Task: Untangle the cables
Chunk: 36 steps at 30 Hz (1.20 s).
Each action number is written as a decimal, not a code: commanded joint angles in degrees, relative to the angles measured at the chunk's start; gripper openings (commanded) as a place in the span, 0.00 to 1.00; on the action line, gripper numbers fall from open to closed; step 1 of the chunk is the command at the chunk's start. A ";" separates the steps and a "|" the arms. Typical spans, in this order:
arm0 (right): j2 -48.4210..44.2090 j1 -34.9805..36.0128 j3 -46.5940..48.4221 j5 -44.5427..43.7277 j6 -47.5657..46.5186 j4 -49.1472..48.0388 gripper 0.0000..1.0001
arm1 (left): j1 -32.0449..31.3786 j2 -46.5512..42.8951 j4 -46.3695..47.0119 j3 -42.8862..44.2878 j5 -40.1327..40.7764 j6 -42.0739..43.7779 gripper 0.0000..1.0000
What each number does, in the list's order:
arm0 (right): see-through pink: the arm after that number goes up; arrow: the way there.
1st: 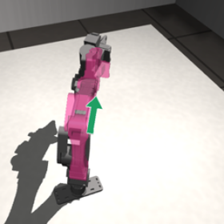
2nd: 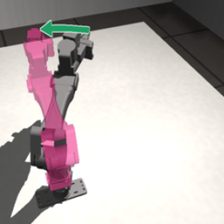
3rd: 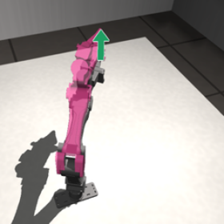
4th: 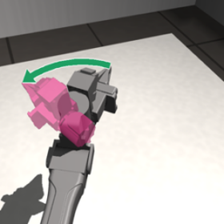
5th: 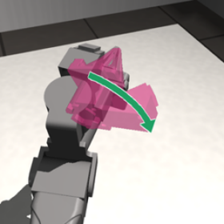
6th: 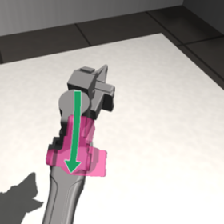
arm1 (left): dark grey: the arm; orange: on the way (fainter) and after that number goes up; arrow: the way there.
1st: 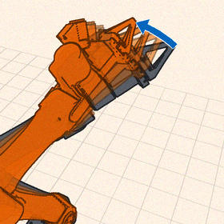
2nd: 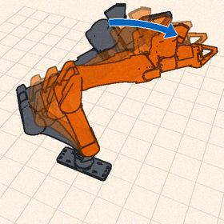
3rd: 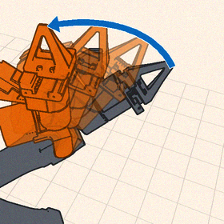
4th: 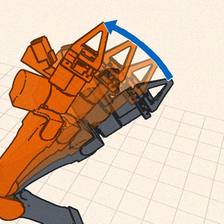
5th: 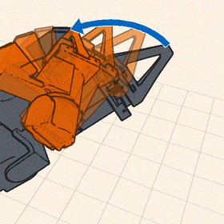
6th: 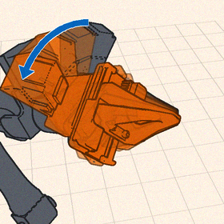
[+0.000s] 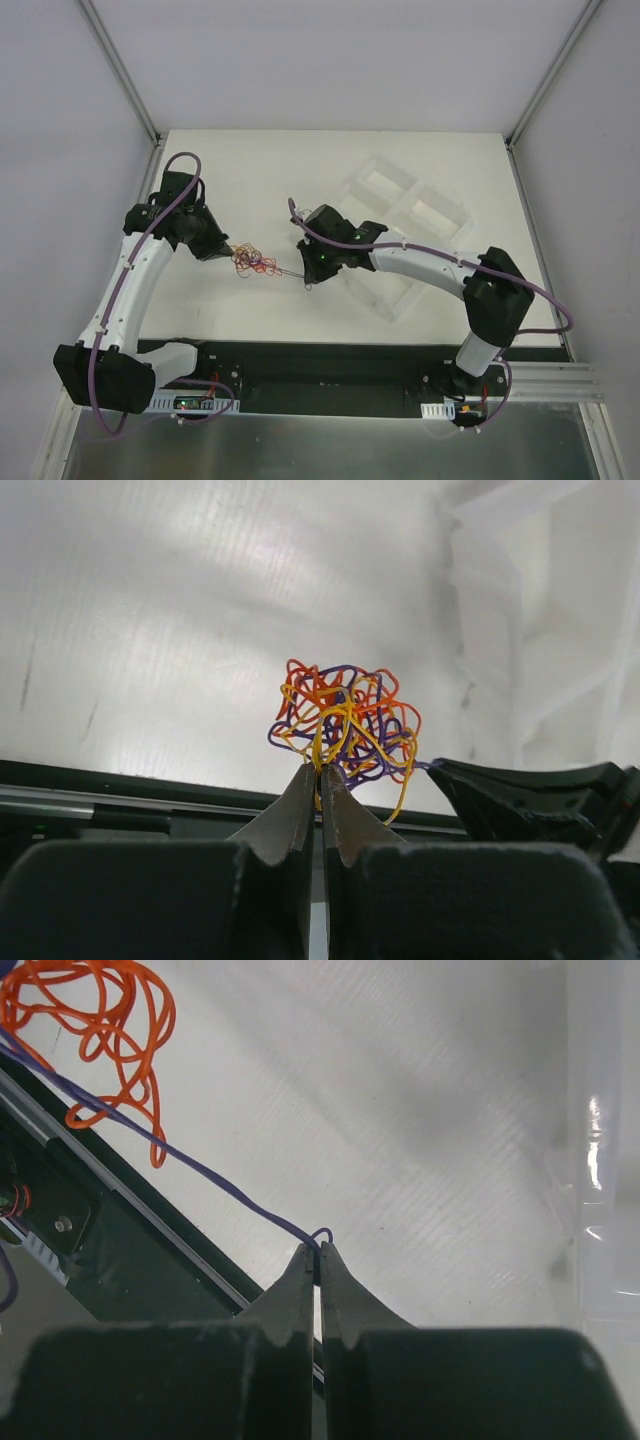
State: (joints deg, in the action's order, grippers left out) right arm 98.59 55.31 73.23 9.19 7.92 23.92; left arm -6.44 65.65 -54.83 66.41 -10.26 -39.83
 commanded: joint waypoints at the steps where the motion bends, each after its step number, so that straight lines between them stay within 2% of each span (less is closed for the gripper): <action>1: -2.35 -0.11 -1.43 -5.06 -4.75 7.45 0.01 | 0.28 -0.26 -1.94 3.98 14.19 5.28 0.00; 5: -4.62 -0.03 -2.47 -4.62 -7.48 8.77 0.01 | 0.28 1.85 -4.32 7.41 22.72 9.86 0.00; 7: -5.42 -0.03 -3.97 -4.53 -7.57 8.86 0.01 | 0.28 3.16 -4.67 7.33 22.31 9.69 0.04; 8: -5.77 -0.03 -4.32 -4.10 -7.57 8.95 0.01 | 0.37 3.69 -4.59 6.89 19.43 9.25 0.04; 10: -6.39 -0.11 -6.16 -2.35 -7.57 7.29 0.01 | 0.37 4.75 -1.70 4.18 7.08 9.86 0.00; 12: -6.13 -0.03 -6.17 -1.20 -9.77 6.66 0.01 | 0.37 5.19 2.25 -1.43 0.54 6.63 0.00; 14: -5.60 -0.03 -4.07 -0.76 -10.73 8.67 0.01 | 0.37 5.37 4.54 -5.40 -2.56 4.69 0.01; 16: -5.51 -0.02 -2.49 0.82 -12.40 9.65 0.05 | 0.37 5.19 5.69 -7.08 -3.18 5.20 0.14; 18: -5.86 -0.03 -2.39 2.93 -13.63 8.61 0.16 | 0.37 4.84 6.31 -7.26 -3.01 7.04 0.33; 19: -5.69 -0.03 -2.57 3.72 -13.98 8.42 0.17 | 0.37 4.67 6.49 -7.17 -2.84 7.66 0.42; 21: -4.90 0.06 -2.04 5.04 -13.64 7.98 0.19 | 0.37 4.23 6.93 -7.35 -2.57 8.28 0.52; 24: -3.49 -0.03 -1.60 5.66 -12.23 6.49 0.33 | 0.37 4.49 7.89 -9.19 -3.35 8.89 0.73; 26: -1.65 0.06 0.67 6.36 -11.97 7.18 0.42 | 0.37 6.24 8.68 -10.60 -6.51 9.51 0.79; 30: 3.18 0.06 5.16 6.19 -12.76 9.56 0.55 | -0.06 12.21 11.76 -12.80 -13.20 10.65 0.79; 33: 6.43 0.15 7.09 4.70 -13.46 10.35 0.57 | -2.08 17.48 12.11 -12.19 -13.99 11.97 0.80; 36: 8.81 0.06 9.64 -0.65 -13.20 11.76 0.57 | -4.98 21.18 12.64 -11.57 -11.90 11.97 0.80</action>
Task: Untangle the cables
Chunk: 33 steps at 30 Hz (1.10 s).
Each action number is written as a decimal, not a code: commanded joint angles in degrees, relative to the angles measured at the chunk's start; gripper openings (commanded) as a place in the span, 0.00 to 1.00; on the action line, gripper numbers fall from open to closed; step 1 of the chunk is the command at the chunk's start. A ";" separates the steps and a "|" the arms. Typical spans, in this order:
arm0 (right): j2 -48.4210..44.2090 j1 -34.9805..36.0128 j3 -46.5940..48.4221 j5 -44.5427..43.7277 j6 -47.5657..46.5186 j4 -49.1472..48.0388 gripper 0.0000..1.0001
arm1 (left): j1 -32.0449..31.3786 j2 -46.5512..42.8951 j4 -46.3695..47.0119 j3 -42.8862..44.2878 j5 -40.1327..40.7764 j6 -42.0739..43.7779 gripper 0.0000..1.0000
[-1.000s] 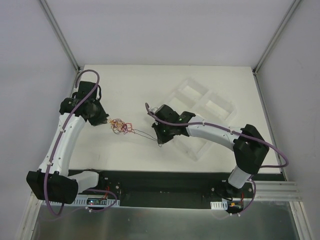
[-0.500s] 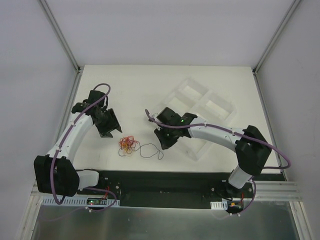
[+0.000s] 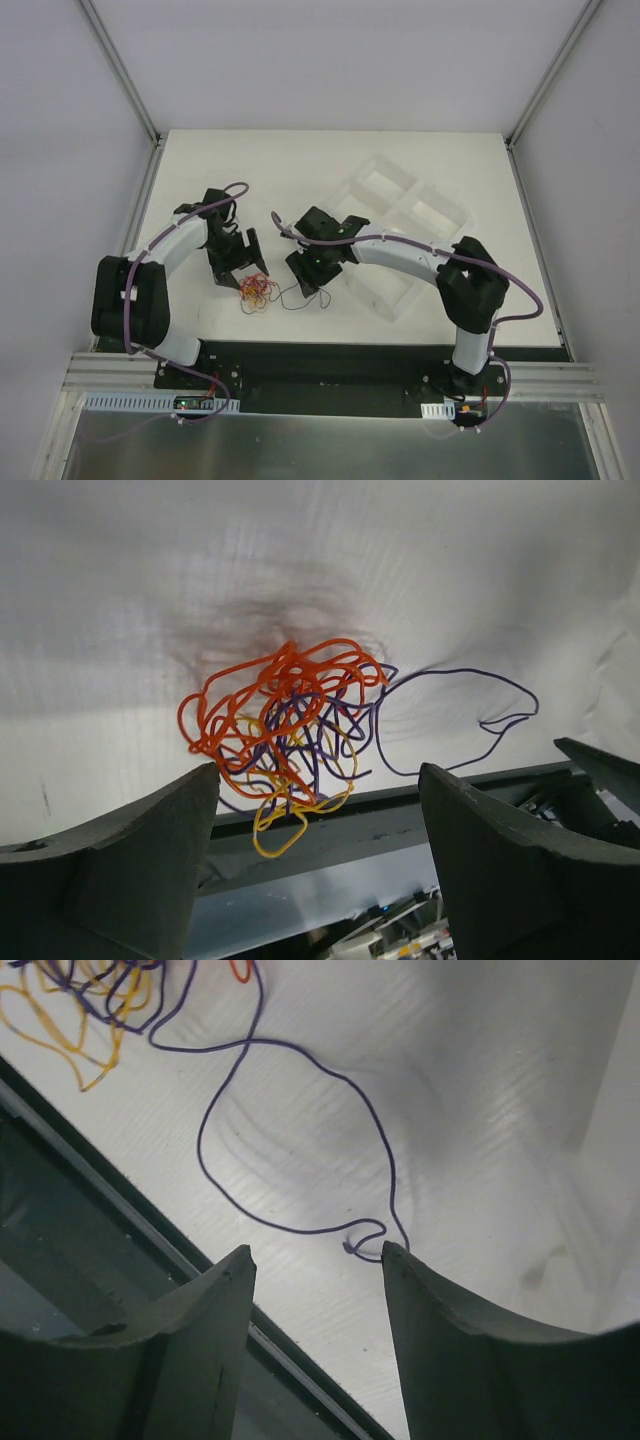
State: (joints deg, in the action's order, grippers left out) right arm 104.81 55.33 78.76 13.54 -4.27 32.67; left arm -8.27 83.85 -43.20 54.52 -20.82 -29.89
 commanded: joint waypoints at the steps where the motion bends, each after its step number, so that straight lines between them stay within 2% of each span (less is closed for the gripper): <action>1: 3.11 0.04 4.90 -6.32 -1.00 2.93 0.56 | -3.94 3.59 1.36 0.58 -0.46 1.85 0.80; 7: 7.50 0.13 9.12 -10.99 -3.46 3.80 0.55 | -5.88 4.74 3.91 -1.43 1.04 0.18 0.77; 13: 10.67 0.13 9.22 -13.19 -5.92 2.93 0.55 | -5.97 2.72 4.44 -3.63 1.40 0.45 0.77; 18: 11.90 0.04 8.34 -14.16 -6.19 1.53 0.52 | -5.97 0.87 5.05 -6.18 1.13 -1.48 0.84; 20: 11.29 0.13 7.46 -14.16 -5.84 0.74 0.40 | -5.97 1.40 5.14 -6.97 1.31 -2.63 0.85; 21: 10.68 0.22 6.85 -14.16 -5.83 0.30 0.31 | -5.97 2.10 5.49 -7.15 1.48 -2.89 0.85; 22: 9.89 0.22 6.41 -14.50 -5.49 0.03 0.18 | -5.97 2.97 5.76 -7.15 1.83 -3.15 0.83; 23: 8.75 0.30 6.14 -15.29 -5.22 0.12 0.05 | -5.97 3.85 5.76 -7.06 2.53 -3.24 0.81; 24: 7.35 0.56 5.79 -16.52 -4.61 0.47 0.00 | -5.97 4.90 5.76 -6.71 3.23 -3.42 0.79; 30: -12.40 0.92 2.01 -22.15 1.19 2.66 0.00 | -3.51 8.87 4.70 -4.78 8.16 -5.26 0.61; 33: -22.69 0.75 4.72 -26.27 2.16 5.29 0.00 | -1.58 8.69 4.79 -4.17 9.13 -5.01 0.49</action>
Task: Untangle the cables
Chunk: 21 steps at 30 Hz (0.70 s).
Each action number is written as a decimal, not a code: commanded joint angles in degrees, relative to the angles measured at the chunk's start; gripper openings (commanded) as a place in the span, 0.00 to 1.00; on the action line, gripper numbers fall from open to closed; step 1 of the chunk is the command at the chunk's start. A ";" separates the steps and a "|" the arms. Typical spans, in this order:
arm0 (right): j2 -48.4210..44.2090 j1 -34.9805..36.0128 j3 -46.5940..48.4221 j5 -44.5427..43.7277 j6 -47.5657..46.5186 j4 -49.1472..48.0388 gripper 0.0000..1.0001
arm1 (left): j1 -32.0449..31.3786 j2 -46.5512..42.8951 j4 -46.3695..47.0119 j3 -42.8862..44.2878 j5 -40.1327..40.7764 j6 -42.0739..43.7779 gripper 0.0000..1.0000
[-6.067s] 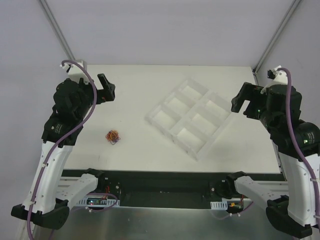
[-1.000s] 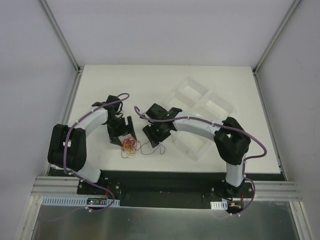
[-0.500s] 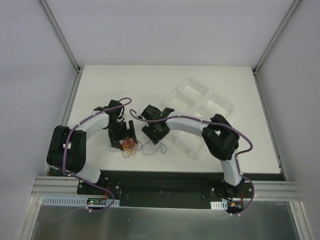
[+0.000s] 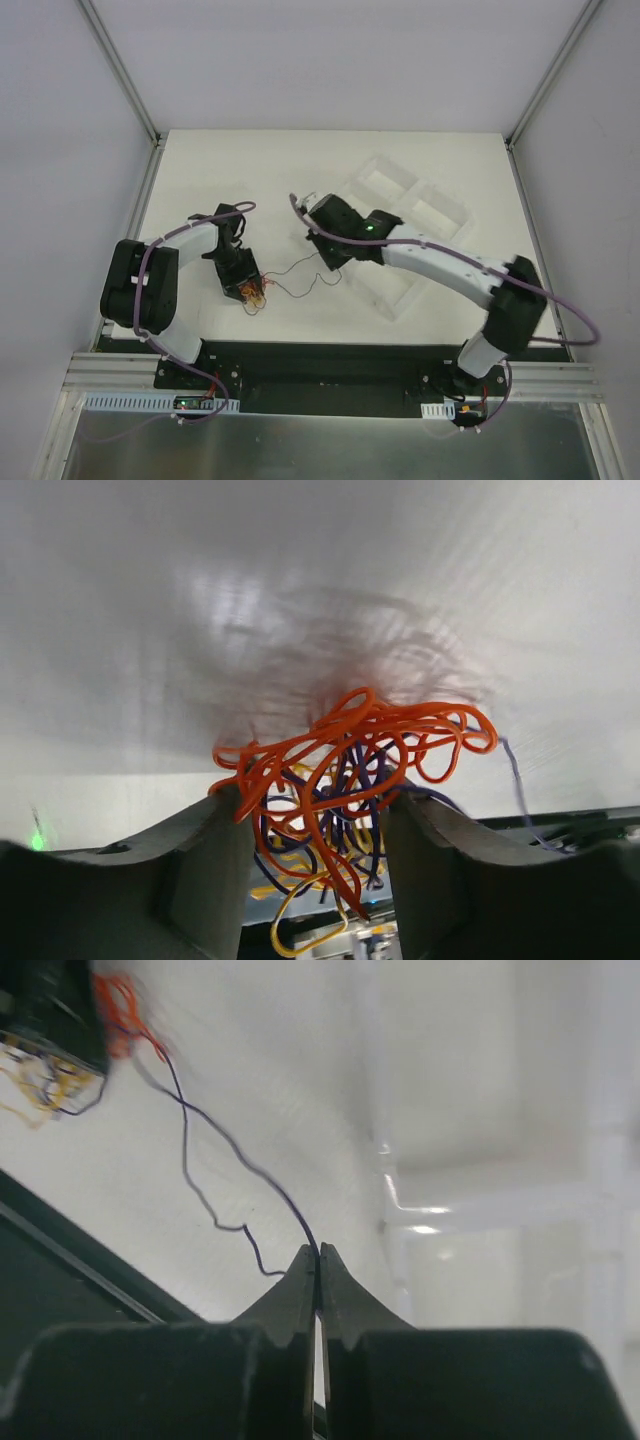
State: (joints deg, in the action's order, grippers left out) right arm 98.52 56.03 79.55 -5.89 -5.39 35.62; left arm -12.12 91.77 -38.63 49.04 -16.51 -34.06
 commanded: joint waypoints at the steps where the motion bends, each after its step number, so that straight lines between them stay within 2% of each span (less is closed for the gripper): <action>1: -18.87 0.04 5.43 -7.90 3.19 2.87 0.00 | 2.88 0.87 0.14 1.59 4.91 -0.57 0.45; 4: -25.55 -0.04 11.40 -10.53 2.05 3.32 0.00 | 5.43 1.31 -0.04 2.64 5.70 0.05 0.32; 7: -28.11 -1.18 19.30 -13.09 2.13 3.67 0.01 | 8.94 1.92 -0.30 3.34 6.58 0.84 0.27; 14: -25.23 -4.96 41.61 -11.34 0.56 7.00 0.00 | 15.01 0.87 -0.92 3.70 8.87 3.39 0.26; 17: -21.98 -5.58 52.00 -11.07 -1.64 10.25 0.00 | 15.46 0.17 -1.01 3.96 8.52 4.00 0.25; 21: -21.17 -7.16 55.01 -13.09 -2.61 11.85 0.00 | 15.55 -2.46 -1.09 3.87 9.56 4.09 0.26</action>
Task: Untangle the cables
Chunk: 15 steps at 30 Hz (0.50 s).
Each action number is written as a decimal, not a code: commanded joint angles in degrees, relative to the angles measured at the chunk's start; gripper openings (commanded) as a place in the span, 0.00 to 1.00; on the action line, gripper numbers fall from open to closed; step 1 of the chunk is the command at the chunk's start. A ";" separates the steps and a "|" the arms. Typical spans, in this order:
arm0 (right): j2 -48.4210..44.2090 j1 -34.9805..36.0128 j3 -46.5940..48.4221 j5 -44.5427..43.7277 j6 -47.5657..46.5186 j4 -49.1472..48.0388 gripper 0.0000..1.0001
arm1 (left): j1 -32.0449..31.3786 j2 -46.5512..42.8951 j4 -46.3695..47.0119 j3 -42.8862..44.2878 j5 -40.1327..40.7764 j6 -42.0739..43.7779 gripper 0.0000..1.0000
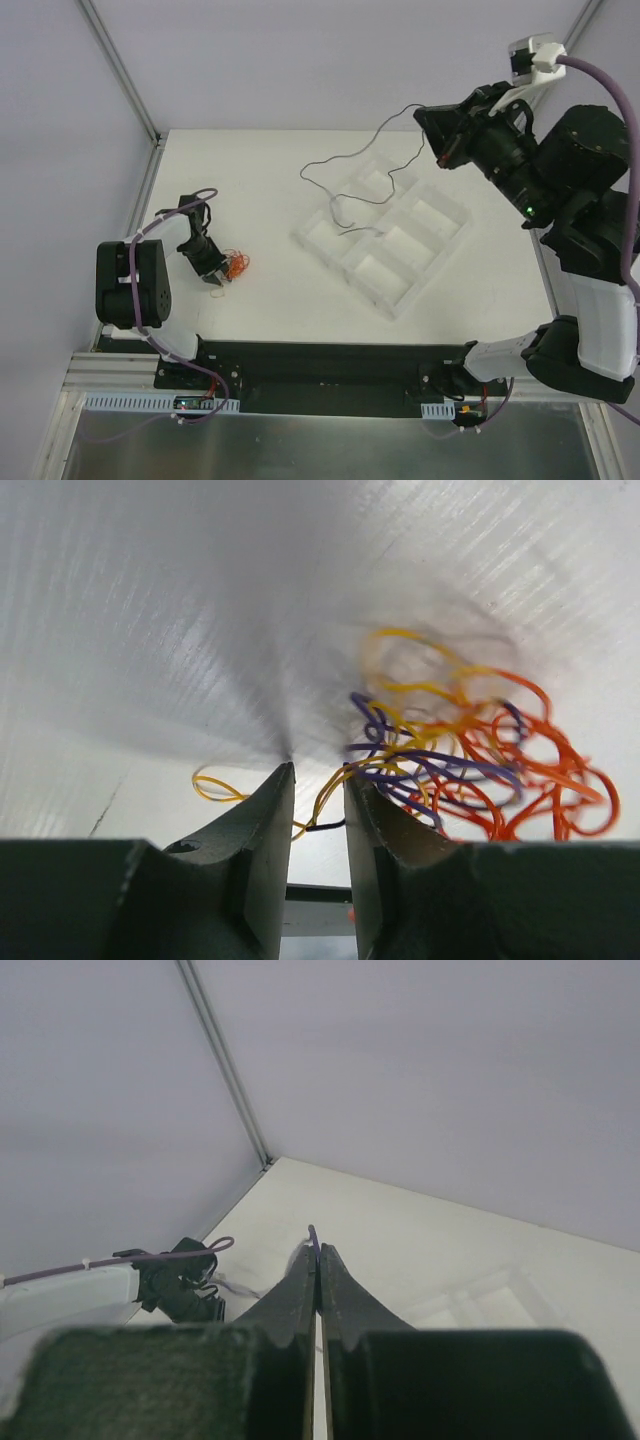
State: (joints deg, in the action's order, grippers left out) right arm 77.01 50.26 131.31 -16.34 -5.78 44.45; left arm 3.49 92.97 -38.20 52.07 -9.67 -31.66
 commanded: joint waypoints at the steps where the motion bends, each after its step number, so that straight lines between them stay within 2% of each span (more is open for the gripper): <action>1: 0.07 -1.83 3.60 -2.73 -1.87 3.01 0.00 | -0.15 -4.28 -1.53 0.66 2.99 1.86 0.26; 5: -1.34 -2.36 2.82 -3.17 -2.04 1.96 0.00 | -0.06 -6.13 -2.23 0.49 4.31 3.01 0.27; 9: -2.65 -3.24 -1.30 -7.56 -2.31 2.40 0.00 | -0.23 -9.99 -1.97 -0.04 2.21 3.18 0.37; 10: -2.74 -3.33 -1.92 -9.22 -1.96 3.18 0.00 | -0.23 -10.96 -1.97 0.13 1.85 3.27 0.41; 13: -2.57 -4.03 -2.81 -14.14 -0.46 7.40 0.00 | -0.23 -14.91 -2.41 1.62 1.59 3.27 0.64; 15: -3.79 -4.21 -5.78 -16.09 0.15 8.46 0.00 | -0.23 -16.85 -2.85 2.94 0.89 2.92 0.70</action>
State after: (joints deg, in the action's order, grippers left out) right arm 74.85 46.57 128.25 -25.43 -6.61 49.50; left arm 3.42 81.14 -39.00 52.10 -7.44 -28.97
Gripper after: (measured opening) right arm 0.010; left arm 0.659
